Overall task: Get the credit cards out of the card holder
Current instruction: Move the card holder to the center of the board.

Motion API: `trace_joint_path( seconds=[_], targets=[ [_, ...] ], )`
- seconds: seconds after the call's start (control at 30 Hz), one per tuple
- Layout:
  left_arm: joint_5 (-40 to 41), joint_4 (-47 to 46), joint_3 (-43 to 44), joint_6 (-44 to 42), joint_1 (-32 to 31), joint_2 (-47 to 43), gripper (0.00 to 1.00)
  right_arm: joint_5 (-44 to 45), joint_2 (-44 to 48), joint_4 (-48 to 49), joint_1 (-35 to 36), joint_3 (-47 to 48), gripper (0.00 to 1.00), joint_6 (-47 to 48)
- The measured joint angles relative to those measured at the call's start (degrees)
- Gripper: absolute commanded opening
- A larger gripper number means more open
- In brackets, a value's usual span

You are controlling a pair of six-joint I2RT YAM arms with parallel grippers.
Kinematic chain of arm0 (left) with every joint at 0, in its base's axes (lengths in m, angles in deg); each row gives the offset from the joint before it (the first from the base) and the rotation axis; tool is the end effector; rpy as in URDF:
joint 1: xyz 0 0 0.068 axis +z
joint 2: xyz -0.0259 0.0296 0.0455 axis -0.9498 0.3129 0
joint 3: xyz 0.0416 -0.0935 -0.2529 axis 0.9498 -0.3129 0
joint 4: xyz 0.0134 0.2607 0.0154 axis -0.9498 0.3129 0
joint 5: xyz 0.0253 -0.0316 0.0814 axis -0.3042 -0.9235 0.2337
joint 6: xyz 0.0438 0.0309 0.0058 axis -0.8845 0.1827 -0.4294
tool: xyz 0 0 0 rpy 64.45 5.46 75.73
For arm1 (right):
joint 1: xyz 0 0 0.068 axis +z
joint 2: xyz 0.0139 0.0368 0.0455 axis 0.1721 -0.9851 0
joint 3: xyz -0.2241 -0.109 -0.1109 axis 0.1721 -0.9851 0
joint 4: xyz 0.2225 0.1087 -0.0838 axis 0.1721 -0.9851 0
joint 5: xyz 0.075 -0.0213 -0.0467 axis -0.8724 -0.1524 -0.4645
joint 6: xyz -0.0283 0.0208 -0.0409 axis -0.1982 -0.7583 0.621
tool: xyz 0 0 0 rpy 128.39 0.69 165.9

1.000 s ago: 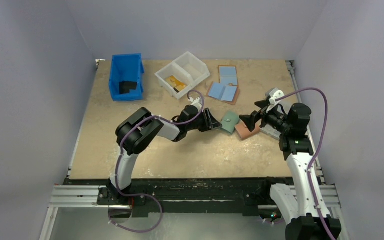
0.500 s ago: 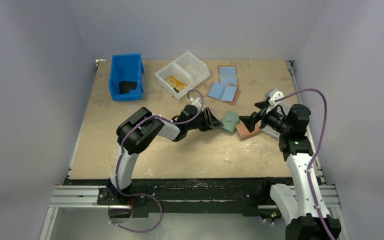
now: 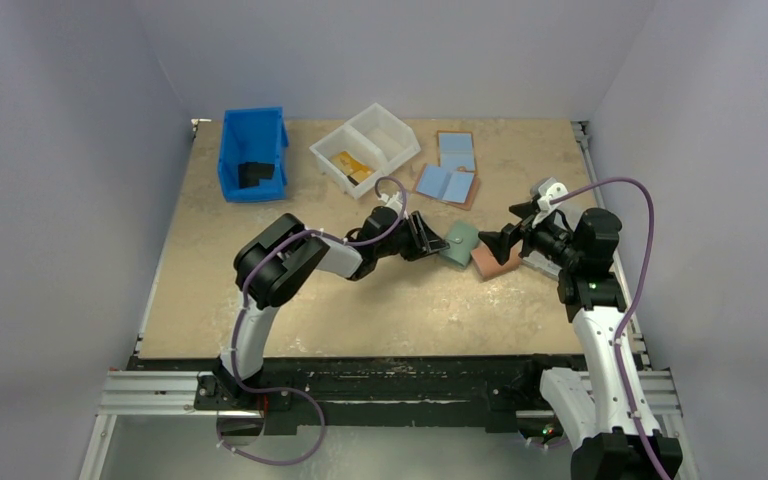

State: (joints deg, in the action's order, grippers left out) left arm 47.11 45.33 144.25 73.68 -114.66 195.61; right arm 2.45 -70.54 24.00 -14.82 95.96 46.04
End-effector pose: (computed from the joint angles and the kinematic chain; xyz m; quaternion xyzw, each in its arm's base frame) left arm 0.3093 -0.3013 0.1123 -0.0722 0.8125 -0.5271 0.2382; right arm 0.1853 0.0084 0.3065 -0.2642 0.7154 0.2061 0.6131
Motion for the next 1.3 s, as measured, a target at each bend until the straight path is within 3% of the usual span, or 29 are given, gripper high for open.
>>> trace_joint_path(
  seconds=[0.2,0.3,0.33,0.53,0.7,1.0,1.23,1.3],
  targets=[
    [0.52,0.79,1.05,0.68,0.02,1.16,0.23,0.00,0.00,0.00,0.00,0.00,0.99,0.00],
    [0.70,1.53,1.70,0.81,0.02,1.90,0.02,0.00,0.00,0.02,0.00,0.00,0.99,0.00],
    [0.68,1.55,1.77,0.81,0.02,1.99,0.00,0.00,0.00,0.02,0.00,0.00,0.99,0.00],
    [1.29,0.24,1.01,0.48,0.00,1.49,0.00,0.00,0.00,0.00,0.00,0.00,0.99,0.00],
    [2.95,0.68,-6.58,-1.66,0.09,-4.98,0.00,-0.09,0.00,0.00,0.00,0.00,0.99,0.02],
    [9.07,4.79,-30.86,-2.34,0.04,-28.79,0.00,-7.74,-2.10,-3.56,0.37,0.09,0.93,5.22],
    [13.46,11.13,-39.06,-2.32,0.00,-41.55,0.00,-8.90,-8.41,-10.86,6.05,0.66,0.90,14.05],
    [14.60,14.08,-39.95,-2.43,0.00,-44.37,0.13,-8.90,-9.97,-13.07,7.72,1.25,0.90,16.72]
  ],
)
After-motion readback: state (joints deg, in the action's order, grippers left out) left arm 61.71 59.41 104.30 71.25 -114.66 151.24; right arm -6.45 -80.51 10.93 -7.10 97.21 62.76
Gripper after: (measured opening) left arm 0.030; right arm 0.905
